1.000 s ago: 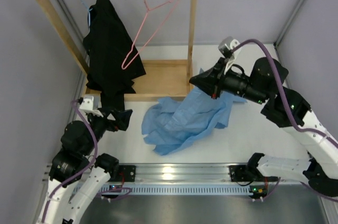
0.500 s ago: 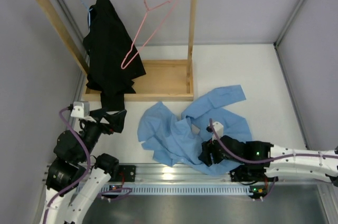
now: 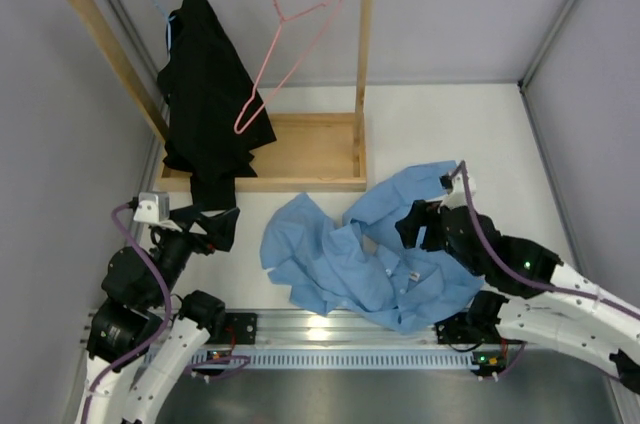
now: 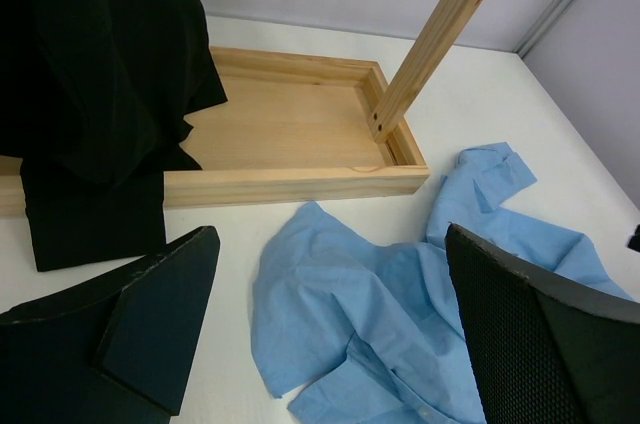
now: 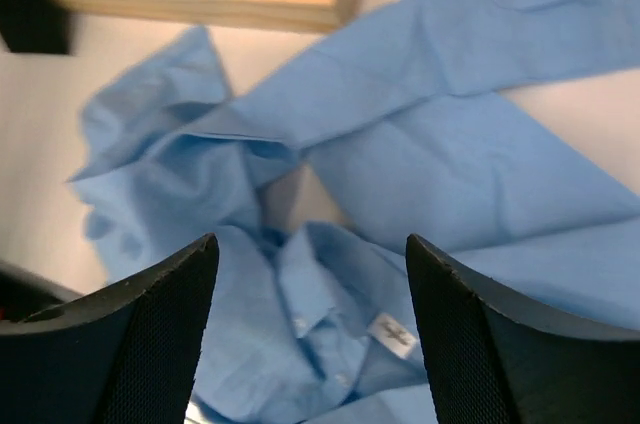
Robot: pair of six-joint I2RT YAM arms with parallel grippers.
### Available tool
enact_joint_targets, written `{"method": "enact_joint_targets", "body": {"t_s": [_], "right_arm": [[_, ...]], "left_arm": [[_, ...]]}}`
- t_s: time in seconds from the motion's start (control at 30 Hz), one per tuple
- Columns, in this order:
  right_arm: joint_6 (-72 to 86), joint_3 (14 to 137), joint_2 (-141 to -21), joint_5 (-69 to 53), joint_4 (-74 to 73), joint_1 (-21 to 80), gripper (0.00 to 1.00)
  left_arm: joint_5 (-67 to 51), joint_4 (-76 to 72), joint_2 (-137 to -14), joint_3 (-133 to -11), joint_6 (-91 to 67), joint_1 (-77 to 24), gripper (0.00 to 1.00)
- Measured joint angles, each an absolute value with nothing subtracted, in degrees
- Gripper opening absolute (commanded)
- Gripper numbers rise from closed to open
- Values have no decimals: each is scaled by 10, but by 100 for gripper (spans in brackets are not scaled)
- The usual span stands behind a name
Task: Place the shirt on the hanger
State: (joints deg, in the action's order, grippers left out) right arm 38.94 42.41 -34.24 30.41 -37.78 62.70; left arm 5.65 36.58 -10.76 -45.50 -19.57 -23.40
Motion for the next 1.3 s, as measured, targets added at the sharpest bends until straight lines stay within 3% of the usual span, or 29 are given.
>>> {"method": "enact_joint_targets", "body": {"t_s": [0.17, 0.27, 0.33, 0.47, 0.5, 0.53, 0.57, 0.8, 1.03, 1.2, 1.3], "right_arm": [[335, 393, -426, 173, -372, 487, 70], [323, 345, -463, 82, -340, 485, 67], [319, 312, -496, 24, -303, 485, 56], [316, 285, -551, -53, -249, 485, 48], [315, 285, -561, -63, -236, 486, 38], [312, 285, -570, -71, -223, 487, 6], [307, 285, -576, -76, -212, 488, 0], [284, 324, -558, -75, -180, 497, 0], [208, 529, -525, -65, -176, 527, 0], [166, 671, -550, -62, -163, 644, 0], [162, 665, -579, -39, -109, 749, 0]], "left_arm": [[57, 365, -108, -455, -196, -234, 98], [57, 365, -108, -454, -196, -234, 98], [56, 365, -108, -454, -196, -234, 98], [56, 365, -108, -453, -196, -234, 98], [56, 365, -108, -453, -196, -234, 98], [56, 365, -108, -453, -196, -234, 98], [56, 365, -108, -453, -196, -234, 98], [56, 365, -112, -453, -196, -234, 98], [53, 365, -135, -453, -196, -233, 98], [61, 365, -133, -453, -196, -225, 98], [79, 365, -116, -453, -198, -217, 98]]}}
